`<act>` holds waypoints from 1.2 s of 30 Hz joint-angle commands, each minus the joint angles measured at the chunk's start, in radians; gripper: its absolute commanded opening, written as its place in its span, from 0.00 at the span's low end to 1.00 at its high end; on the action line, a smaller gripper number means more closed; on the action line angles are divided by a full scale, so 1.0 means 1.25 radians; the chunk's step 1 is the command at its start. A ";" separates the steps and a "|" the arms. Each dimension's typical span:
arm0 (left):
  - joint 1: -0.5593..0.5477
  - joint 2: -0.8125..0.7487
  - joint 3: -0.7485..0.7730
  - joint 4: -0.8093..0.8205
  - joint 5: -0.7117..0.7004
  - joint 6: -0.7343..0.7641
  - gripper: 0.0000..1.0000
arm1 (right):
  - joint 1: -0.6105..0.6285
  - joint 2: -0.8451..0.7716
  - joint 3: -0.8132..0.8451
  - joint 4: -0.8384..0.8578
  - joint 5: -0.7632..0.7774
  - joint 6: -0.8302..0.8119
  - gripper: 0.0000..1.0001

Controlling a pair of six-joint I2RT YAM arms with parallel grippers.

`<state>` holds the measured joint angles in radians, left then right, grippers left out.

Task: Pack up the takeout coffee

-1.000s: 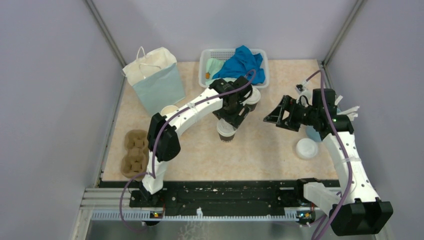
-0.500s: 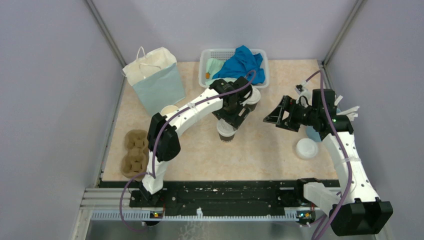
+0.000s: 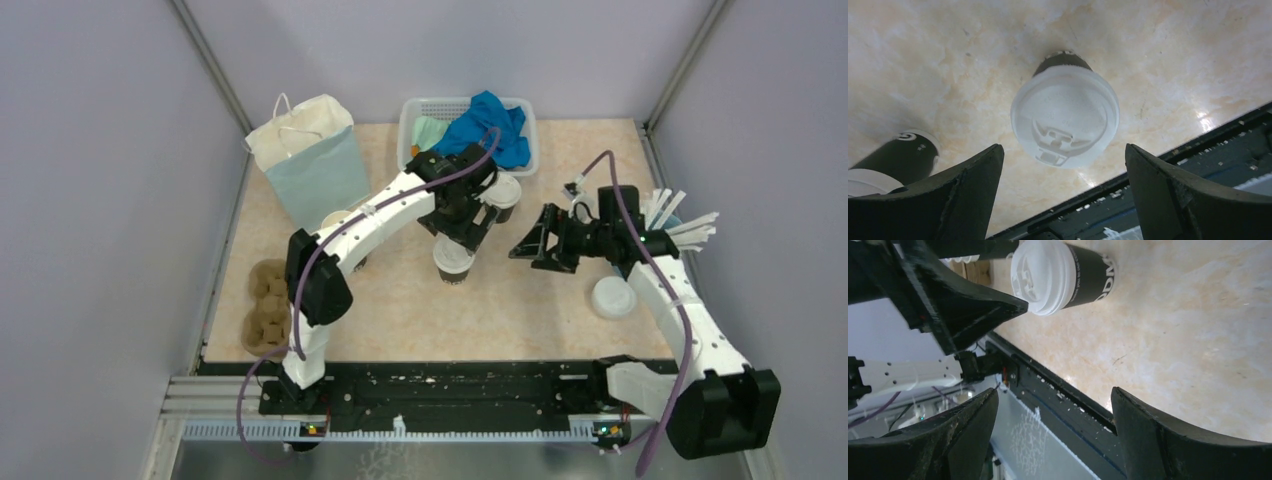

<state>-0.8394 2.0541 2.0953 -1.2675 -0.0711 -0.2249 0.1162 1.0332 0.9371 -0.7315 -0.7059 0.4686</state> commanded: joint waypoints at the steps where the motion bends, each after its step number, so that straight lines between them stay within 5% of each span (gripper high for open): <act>1: 0.073 -0.139 -0.135 0.083 0.123 -0.057 0.94 | 0.075 0.078 -0.057 0.184 -0.080 0.079 0.82; 6: 0.181 -0.241 -0.341 0.240 0.275 -0.117 0.78 | 0.162 0.194 -0.120 0.454 -0.099 0.215 0.65; 13: 0.216 -0.248 -0.402 0.312 0.332 -0.138 0.65 | 0.180 0.309 -0.161 0.623 -0.097 0.290 0.32; 36: 0.217 -0.206 -0.449 0.326 0.358 -0.140 0.42 | 0.190 0.410 -0.197 0.707 -0.061 0.308 0.28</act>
<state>-0.5663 1.7847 1.5520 -0.8818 0.3569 -0.3985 0.3405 1.5211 0.7120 0.1196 -0.8150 0.8780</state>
